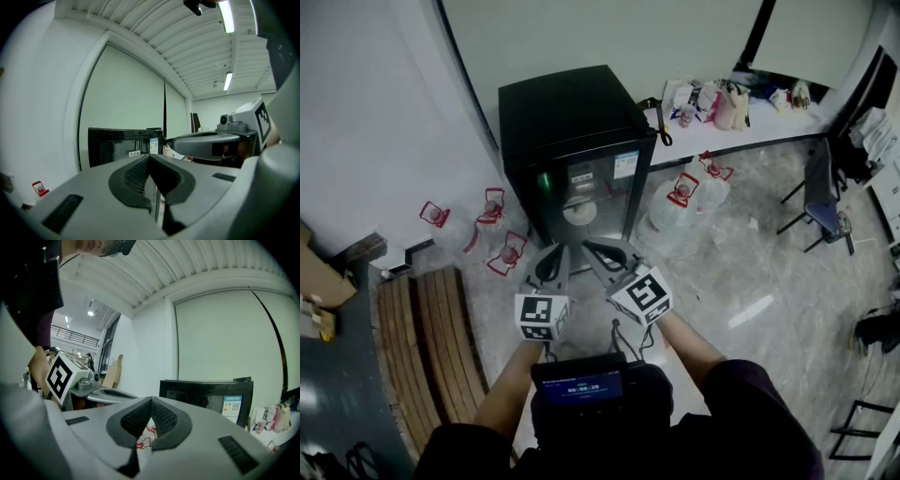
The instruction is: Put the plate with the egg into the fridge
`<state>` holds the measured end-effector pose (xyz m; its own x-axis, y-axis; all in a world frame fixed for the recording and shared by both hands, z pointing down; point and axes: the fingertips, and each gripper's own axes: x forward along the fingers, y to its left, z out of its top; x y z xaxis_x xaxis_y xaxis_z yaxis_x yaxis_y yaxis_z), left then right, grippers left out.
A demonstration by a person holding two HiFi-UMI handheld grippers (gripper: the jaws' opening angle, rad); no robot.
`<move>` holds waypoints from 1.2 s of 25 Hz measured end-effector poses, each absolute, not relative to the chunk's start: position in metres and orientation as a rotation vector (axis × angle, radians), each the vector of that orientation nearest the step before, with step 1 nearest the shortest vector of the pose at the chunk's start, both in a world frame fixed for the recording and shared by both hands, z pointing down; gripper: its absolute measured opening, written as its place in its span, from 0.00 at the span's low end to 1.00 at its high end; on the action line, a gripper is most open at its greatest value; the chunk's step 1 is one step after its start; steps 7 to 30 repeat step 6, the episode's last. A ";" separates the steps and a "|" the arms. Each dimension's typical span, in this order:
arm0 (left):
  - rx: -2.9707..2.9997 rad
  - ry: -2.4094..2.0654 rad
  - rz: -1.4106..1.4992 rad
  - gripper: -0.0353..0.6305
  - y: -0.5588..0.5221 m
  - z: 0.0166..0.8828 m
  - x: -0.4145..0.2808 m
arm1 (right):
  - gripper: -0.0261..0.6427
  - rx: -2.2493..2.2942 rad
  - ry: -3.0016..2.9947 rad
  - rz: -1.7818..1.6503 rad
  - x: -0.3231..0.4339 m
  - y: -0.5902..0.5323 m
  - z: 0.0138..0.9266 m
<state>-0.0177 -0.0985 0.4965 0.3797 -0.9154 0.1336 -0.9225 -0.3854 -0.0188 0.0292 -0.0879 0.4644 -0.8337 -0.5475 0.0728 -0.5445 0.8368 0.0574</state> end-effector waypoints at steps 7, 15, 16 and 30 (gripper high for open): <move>2.555 -1.702 0.192 0.07 -0.102 0.496 -0.016 | 0.05 0.865 -2.976 -0.067 0.029 -0.094 0.470; 2.555 -1.702 0.192 0.07 -0.102 0.496 -0.016 | 0.05 0.865 -2.976 -0.067 0.029 -0.094 0.470; 2.555 -1.702 0.192 0.07 -0.102 0.496 -0.016 | 0.05 0.865 -2.976 -0.067 0.029 -0.094 0.470; 2.555 -1.702 0.192 0.07 -0.102 0.496 -0.016 | 0.05 0.865 -2.976 -0.067 0.029 -0.094 0.470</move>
